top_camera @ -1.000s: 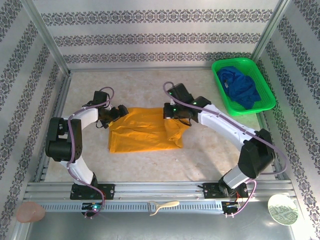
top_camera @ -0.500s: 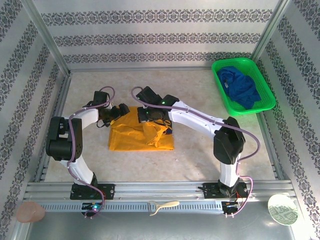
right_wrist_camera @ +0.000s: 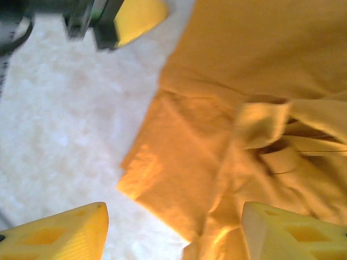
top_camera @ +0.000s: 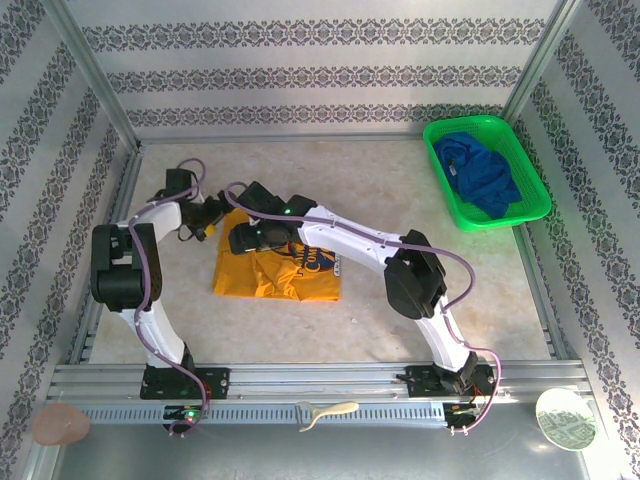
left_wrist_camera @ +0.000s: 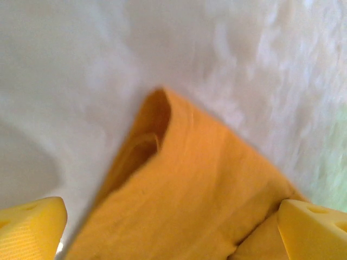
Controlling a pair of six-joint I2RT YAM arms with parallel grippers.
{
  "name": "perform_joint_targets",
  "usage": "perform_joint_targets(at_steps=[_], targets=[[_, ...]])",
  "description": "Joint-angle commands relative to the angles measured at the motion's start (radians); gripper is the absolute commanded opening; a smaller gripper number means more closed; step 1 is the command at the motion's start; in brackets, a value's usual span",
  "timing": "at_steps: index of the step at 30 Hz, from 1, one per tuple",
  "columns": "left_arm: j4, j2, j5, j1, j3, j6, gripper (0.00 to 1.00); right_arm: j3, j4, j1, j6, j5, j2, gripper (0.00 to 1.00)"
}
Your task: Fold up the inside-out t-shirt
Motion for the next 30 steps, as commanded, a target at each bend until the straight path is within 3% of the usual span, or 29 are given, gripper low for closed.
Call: perform_joint_targets(at_steps=[1,6,13,18,26,29,30], targets=[[-0.105,-0.031,0.036,0.0,0.087,0.022,1.0,-0.01,0.038,-0.016,-0.031,-0.03,-0.133,0.66],[-0.095,-0.167,0.063,-0.024,-0.008,0.013,1.0,-0.259,0.078,-0.125,-0.058,0.023,-0.286,0.66],[-0.026,-0.405,0.046,-0.087,-0.254,-0.061,1.0,-0.545,0.217,-0.282,-0.031,-0.119,-0.317,0.66],[-0.033,-0.514,0.013,-0.097,-0.339,-0.083,1.0,-0.558,0.263,-0.284,-0.017,-0.174,-0.251,0.66],[-0.046,-0.566,0.006,-0.096,-0.377,-0.088,1.0,-0.534,0.3,-0.263,0.003,-0.188,-0.17,0.64],[-0.048,-0.572,0.007,-0.097,-0.381,-0.091,1.0,-0.501,0.299,-0.264,0.004,-0.197,-0.135,0.57],[-0.048,-0.576,0.008,-0.097,-0.382,-0.09,1.0,-0.488,0.296,-0.265,0.005,-0.205,-0.127,0.49]])
